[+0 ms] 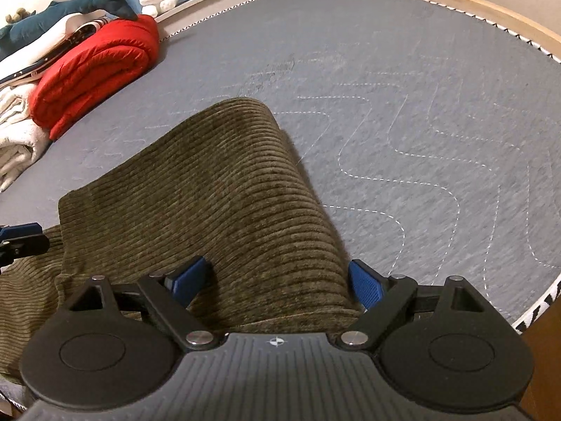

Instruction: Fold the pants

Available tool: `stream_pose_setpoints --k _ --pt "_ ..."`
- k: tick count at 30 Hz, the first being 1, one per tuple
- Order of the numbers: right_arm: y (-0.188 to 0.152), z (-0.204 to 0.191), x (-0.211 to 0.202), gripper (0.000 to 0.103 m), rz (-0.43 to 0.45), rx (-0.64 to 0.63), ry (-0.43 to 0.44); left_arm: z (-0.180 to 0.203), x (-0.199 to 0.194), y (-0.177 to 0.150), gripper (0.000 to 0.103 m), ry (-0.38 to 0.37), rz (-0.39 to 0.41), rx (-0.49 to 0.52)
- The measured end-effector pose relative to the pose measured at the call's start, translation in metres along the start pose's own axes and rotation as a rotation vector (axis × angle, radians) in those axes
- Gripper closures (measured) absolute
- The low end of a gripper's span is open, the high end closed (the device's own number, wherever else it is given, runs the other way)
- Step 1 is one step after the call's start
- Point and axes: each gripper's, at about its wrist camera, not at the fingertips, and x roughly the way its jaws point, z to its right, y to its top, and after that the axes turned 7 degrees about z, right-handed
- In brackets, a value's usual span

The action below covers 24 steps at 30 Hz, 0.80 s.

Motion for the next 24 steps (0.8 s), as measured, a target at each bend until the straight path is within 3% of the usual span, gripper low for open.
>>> stream_pose_setpoints --k 4,9,11,16,18,24 --pt "0.000 -0.005 0.000 0.027 0.004 -0.032 0.001 0.002 0.000 0.000 0.052 0.004 0.003 0.001" --pt "0.003 -0.001 -0.009 0.062 0.034 0.009 0.003 0.002 -0.002 0.002 0.052 -0.002 0.013 -0.012" --pt "0.006 -0.007 -0.016 0.069 0.055 -0.018 0.005 -0.001 -0.005 0.002 0.052 -0.017 0.025 -0.027" --pt "0.011 -0.043 -0.043 0.076 0.170 -0.158 0.025 -0.004 -0.012 0.007 0.047 -0.086 0.064 -0.094" --pt "0.010 -0.065 -0.055 0.077 0.225 -0.251 0.049 -0.006 -0.014 0.009 0.033 -0.125 0.074 -0.132" --pt "-0.019 -0.132 -0.077 0.078 0.337 -0.535 0.110 -0.009 -0.019 0.014 0.018 -0.258 0.100 -0.253"
